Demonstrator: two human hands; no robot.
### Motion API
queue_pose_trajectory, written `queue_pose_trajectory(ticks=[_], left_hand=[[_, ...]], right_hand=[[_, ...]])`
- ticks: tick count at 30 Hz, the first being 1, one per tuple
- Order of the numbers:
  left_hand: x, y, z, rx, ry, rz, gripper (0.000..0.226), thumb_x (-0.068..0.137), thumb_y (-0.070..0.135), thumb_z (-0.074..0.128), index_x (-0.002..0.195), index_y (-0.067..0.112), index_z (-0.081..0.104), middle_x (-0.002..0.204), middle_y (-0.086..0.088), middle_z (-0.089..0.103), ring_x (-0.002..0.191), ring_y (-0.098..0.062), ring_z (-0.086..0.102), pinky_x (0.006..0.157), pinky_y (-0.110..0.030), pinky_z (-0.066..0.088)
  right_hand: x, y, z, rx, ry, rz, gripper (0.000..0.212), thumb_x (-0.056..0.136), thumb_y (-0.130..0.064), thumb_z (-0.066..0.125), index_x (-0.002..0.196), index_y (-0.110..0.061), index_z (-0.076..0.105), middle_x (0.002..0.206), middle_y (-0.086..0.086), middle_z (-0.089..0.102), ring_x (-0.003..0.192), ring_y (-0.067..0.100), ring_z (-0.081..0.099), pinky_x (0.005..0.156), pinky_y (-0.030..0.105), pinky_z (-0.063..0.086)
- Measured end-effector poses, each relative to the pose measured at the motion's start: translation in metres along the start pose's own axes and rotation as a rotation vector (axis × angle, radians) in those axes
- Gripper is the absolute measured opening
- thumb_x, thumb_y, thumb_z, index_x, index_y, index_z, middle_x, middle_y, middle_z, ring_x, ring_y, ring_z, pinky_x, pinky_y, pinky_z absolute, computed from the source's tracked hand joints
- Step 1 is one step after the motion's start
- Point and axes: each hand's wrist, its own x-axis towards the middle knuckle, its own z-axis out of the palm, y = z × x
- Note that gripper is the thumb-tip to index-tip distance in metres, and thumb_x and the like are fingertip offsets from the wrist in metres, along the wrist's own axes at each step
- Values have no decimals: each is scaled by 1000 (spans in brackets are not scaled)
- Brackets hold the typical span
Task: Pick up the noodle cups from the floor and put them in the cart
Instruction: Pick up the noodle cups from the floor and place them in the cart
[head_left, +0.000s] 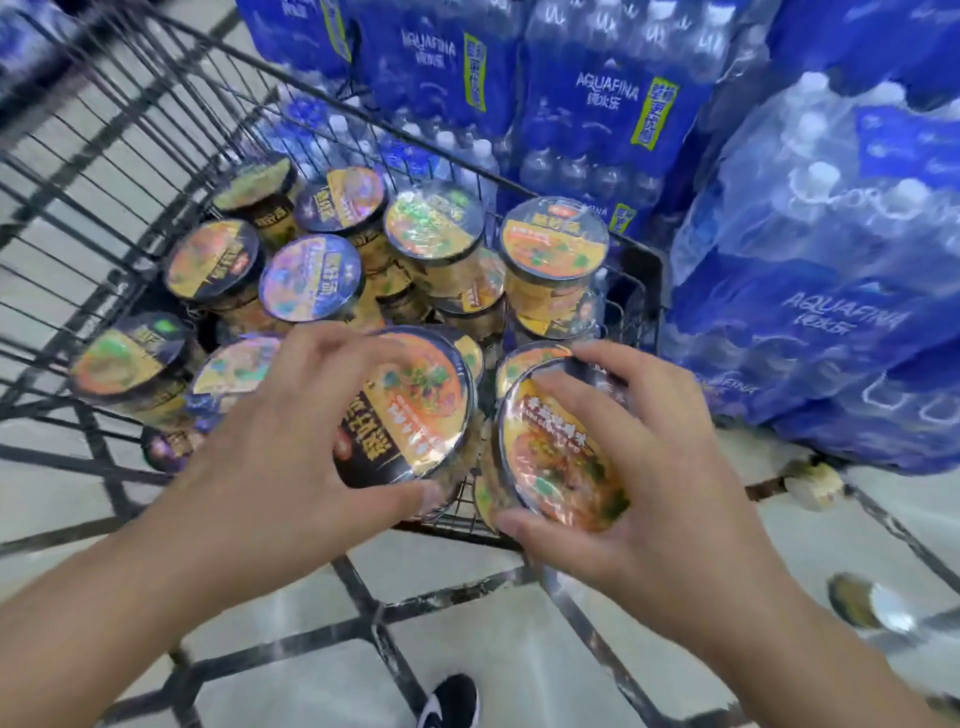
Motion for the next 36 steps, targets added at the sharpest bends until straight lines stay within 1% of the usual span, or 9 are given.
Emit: queue_pose_trajectory(ticks=[7,10,14,18,22,26,28,32,36], left_hand=[[44,-38,48,370,-312,36,74,71,77,70,122,40,30,129,4,31,97,-28,57,79,-43,51],[56,-48,62,394,-421,-4,75,68,84,66,109,40,21,120,0,30,97,-31,57,82,-46,54],[70,-53,71,469,-574,-68,85,65,80,76,115,35,24,120,2,27,103,-26,54,83,-41,52],[71,-46,71,465,-577,-117,65,76,80,66,100,34,27,117,2,33,96,-22,56,84,-42,52],[59,-25,71,338,-354,-36,32,94,67,47,109,40,41,127,10,37,99,-15,56,87,-42,50],[42,54,93,-4,-35,206,45,93,75,45,127,48,52,135,17,48,120,-9,48,98,-47,44],[33,107,125,-133,-48,275,41,87,69,52,126,59,51,135,18,52,118,-12,51,98,-53,44],[5,216,223,-68,-184,451,39,90,53,58,129,50,55,146,26,47,121,4,51,94,-26,41],[-43,323,345,67,-412,577,62,90,73,39,144,44,51,156,22,38,144,-4,36,113,-34,34]], right_hand=[[16,26,58,-170,-252,95,85,75,-82,62,147,-37,51,151,-6,38,139,23,36,113,46,42],[14,35,71,-200,-336,98,91,77,-84,56,153,-37,41,152,-6,33,140,22,32,116,43,39],[14,44,78,-160,-409,123,96,77,-86,58,157,-40,31,155,-4,27,142,21,27,118,42,37],[12,51,81,-110,-444,108,90,81,-84,59,155,-38,37,155,1,30,143,24,28,115,51,40],[-9,52,59,-5,-304,95,71,93,-67,61,154,-34,43,163,-1,25,151,21,22,120,47,35],[-77,77,7,91,-31,166,60,98,-56,61,150,-29,50,159,-2,34,148,18,30,120,36,32],[-132,109,-17,150,89,296,55,100,-53,60,149,-30,51,157,-6,35,147,15,32,119,36,34],[-278,193,-58,163,230,626,51,103,-56,54,150,-36,49,154,-16,36,145,4,32,117,31,36],[-455,267,-87,84,238,903,50,104,-58,51,149,-37,49,152,-16,38,143,9,37,115,38,39]])
